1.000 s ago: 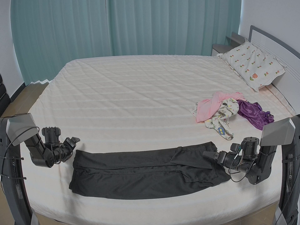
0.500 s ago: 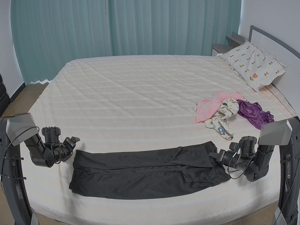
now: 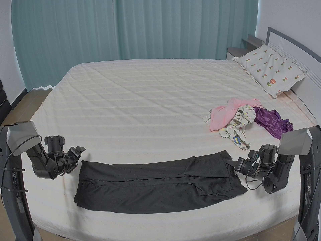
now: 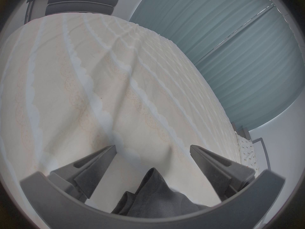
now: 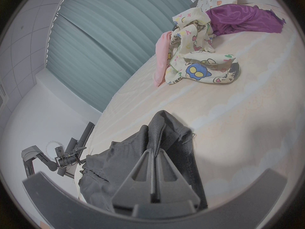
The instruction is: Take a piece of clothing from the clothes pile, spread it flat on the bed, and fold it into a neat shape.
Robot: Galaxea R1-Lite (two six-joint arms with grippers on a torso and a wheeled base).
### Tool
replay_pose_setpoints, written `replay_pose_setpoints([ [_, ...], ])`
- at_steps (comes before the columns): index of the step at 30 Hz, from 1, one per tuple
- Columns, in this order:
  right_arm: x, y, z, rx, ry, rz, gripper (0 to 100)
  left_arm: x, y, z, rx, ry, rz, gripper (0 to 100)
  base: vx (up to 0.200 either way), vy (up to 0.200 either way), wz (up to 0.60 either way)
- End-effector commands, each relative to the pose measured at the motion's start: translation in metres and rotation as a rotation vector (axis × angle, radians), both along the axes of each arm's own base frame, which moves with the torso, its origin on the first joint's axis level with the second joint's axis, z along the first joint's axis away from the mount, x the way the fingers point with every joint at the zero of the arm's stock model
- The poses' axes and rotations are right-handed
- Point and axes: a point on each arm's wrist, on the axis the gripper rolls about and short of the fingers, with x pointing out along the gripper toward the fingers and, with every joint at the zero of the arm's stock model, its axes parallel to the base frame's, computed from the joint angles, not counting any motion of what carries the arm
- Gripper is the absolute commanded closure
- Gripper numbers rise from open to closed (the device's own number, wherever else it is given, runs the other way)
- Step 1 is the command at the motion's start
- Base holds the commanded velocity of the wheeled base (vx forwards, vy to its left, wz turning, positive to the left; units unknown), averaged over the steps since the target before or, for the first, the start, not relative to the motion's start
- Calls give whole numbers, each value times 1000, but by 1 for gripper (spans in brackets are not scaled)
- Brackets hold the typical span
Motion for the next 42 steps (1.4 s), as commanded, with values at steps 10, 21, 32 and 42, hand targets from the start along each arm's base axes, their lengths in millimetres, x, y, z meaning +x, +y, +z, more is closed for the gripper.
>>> replay_pose_setpoints([
  [10, 2, -5, 0, 2, -9, -13, 0, 0, 0, 0, 0, -1, 0, 0, 0, 0, 0],
  [21, -8, 12, 35, 72, -54, 4, 0, 0, 0, 0, 0, -1, 0, 0, 0, 0, 0],
  [32, -13, 27, 14, 62, -4, 50, 0, 0, 0, 0, 0, -1, 0, 0, 0, 0, 0],
  [42, -10, 25, -3, 49, 24, 49, 100, 0, 0, 0, 0, -1, 0, 0, 0, 0, 0],
])
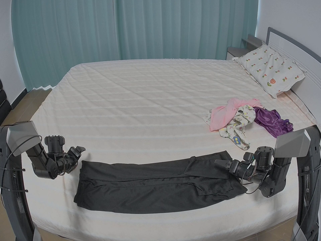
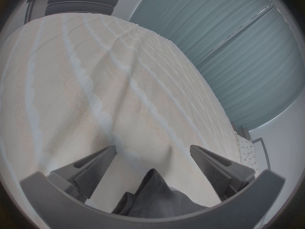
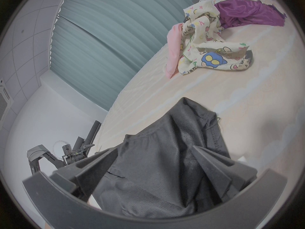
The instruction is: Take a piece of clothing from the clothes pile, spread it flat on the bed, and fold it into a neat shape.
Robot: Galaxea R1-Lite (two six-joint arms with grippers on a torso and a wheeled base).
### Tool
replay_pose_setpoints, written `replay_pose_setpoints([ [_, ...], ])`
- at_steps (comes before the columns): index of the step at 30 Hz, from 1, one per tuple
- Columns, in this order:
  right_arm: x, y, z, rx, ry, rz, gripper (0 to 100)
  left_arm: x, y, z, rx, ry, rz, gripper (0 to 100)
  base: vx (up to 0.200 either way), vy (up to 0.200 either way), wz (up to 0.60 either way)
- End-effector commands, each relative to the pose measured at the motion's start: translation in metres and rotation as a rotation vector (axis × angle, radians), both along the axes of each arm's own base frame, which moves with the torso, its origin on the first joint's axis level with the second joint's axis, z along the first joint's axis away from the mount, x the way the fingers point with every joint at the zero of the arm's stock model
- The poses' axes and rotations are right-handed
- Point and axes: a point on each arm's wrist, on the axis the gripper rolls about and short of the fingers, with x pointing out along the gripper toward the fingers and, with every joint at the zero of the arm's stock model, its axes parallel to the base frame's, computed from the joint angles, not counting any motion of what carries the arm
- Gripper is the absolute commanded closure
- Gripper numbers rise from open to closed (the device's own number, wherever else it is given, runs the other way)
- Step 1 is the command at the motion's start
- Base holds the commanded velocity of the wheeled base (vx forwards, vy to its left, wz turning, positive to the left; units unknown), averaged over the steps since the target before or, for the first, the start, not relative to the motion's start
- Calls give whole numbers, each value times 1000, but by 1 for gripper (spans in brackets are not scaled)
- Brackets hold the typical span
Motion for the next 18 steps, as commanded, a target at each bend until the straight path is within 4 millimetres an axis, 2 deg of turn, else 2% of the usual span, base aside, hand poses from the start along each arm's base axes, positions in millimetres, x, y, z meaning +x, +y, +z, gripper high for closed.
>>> replay_pose_setpoints([
  [1, 1, -1, -7, -2, 14, -4, 100, 0, 0, 0, 0, -1, 0, 0, 0, 0, 0],
  [18, 17, -17, -3, 8, -84, -53, 100, 1, 1, 0, -1, -2, 3, 0, 0, 0, 0],
])
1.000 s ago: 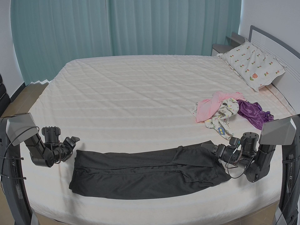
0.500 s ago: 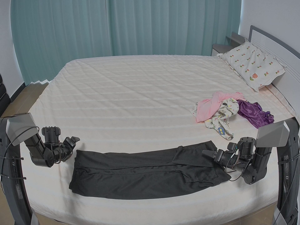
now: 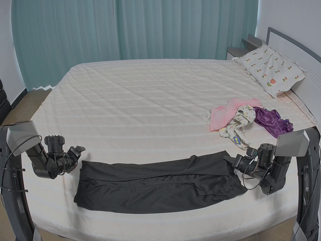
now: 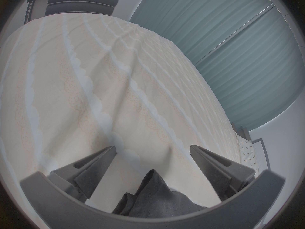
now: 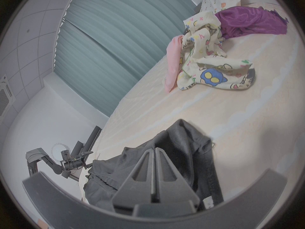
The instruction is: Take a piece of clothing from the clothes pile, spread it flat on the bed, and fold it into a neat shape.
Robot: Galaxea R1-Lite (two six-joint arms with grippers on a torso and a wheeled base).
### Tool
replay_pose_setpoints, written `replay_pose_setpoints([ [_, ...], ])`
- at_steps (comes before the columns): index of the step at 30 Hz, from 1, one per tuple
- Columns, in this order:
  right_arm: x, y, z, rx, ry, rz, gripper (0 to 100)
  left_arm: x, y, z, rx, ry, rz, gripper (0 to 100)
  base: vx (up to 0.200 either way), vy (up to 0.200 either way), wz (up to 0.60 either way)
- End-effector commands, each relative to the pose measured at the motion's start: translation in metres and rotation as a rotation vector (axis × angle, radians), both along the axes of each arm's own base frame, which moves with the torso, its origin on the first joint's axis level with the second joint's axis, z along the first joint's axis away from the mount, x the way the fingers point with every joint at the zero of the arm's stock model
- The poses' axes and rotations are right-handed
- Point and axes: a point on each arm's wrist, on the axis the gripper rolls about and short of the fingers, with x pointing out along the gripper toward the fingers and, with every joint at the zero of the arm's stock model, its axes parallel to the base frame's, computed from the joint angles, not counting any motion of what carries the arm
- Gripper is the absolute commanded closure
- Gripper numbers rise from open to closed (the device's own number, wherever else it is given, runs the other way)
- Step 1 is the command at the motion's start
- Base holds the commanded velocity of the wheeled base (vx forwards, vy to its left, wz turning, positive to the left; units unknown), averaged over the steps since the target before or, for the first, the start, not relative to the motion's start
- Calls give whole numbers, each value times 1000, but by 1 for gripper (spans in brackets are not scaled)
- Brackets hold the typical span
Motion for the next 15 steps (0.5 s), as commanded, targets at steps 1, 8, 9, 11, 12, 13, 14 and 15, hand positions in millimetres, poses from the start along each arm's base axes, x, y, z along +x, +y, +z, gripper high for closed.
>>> replay_pose_setpoints([
  [1, 0, -2, -4, 0, 4, -6, 100, 0, 0, 0, 0, 0, 1, 0, 0, 0, 0],
  [8, -2, -2, -6, -1, 23, -3, 0, 0, 0, 0, 0, -2, 1, 0, 0, 0, 0],
  [9, -4, -3, -5, -1, 23, -6, 0, 0, 0, 0, 0, 0, 1, 0, 0, 0, 0],
  [11, -9, -6, 0, -1, 26, -16, 0, 0, 0, 0, 0, -2, 1, 0, 0, 0, 0],
  [12, -10, -6, 2, -1, 24, -16, 0, 0, 0, 0, 0, -2, 1, 0, 0, 0, 0],
  [13, -20, -8, 10, 0, 33, -16, 0, 0, 0, 0, 0, -2, 1, 0, 0, 0, 0],
  [14, -26, -8, 13, 2, 44, -14, 0, 0, 0, 0, 0, -2, 1, 0, 0, 0, 0],
  [15, -31, -9, 16, 4, 54, -13, 0, 0, 1, 0, 0, 0, 2, 0, 0, 0, 0],
])
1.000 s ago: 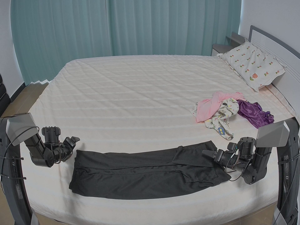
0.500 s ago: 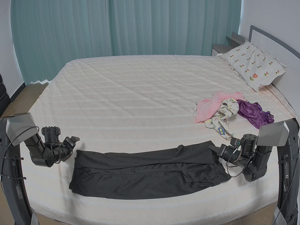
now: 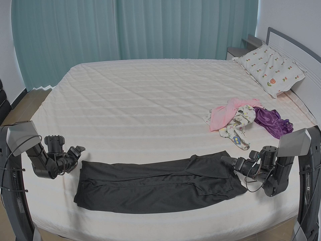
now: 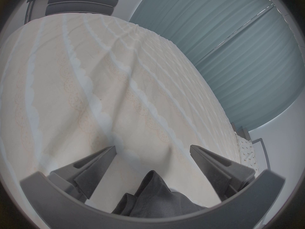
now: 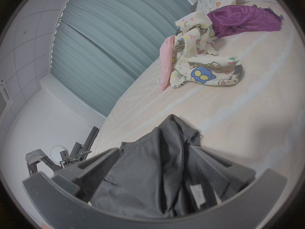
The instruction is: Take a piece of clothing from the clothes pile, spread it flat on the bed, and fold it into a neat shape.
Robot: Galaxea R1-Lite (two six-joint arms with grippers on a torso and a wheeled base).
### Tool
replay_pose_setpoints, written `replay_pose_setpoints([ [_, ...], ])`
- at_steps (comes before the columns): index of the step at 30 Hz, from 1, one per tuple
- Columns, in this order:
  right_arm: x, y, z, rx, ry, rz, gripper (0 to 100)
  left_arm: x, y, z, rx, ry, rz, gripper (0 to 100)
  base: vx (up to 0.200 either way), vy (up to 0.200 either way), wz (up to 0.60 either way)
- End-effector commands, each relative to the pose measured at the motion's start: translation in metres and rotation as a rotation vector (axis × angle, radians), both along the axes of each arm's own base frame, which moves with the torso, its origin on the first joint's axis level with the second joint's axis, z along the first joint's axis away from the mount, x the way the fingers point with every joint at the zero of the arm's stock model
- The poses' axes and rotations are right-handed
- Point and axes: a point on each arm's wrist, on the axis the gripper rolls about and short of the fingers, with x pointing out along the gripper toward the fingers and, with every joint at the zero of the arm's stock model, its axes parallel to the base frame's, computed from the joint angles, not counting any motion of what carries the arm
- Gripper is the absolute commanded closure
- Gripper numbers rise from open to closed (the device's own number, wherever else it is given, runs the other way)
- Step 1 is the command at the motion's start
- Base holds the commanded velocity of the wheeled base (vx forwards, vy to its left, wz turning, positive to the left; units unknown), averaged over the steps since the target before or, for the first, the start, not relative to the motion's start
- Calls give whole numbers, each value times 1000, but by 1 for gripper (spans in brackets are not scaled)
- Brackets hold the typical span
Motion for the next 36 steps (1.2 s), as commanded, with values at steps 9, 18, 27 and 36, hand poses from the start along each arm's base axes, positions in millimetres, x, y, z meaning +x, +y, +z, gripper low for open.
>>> replay_pose_setpoints([
  [9, -27, 3, 11, 5, 52, 37, 0, 0, 1, 0, 0, 0, 2, 0, 0, 0, 0],
  [18, -21, 5, -3, -16, 64, 55, 0, 0, 1, 0, -1, 1, 2, 0, 0, 0, 0],
  [27, -17, 9, -12, -20, 69, 68, 0, 0, 1, -1, -1, 1, 2, 0, 0, 0, 0],
  [36, -15, 8, -13, -18, 67, 63, 100, 0, 1, 0, 0, 0, 2, 0, 0, 0, 0],
])
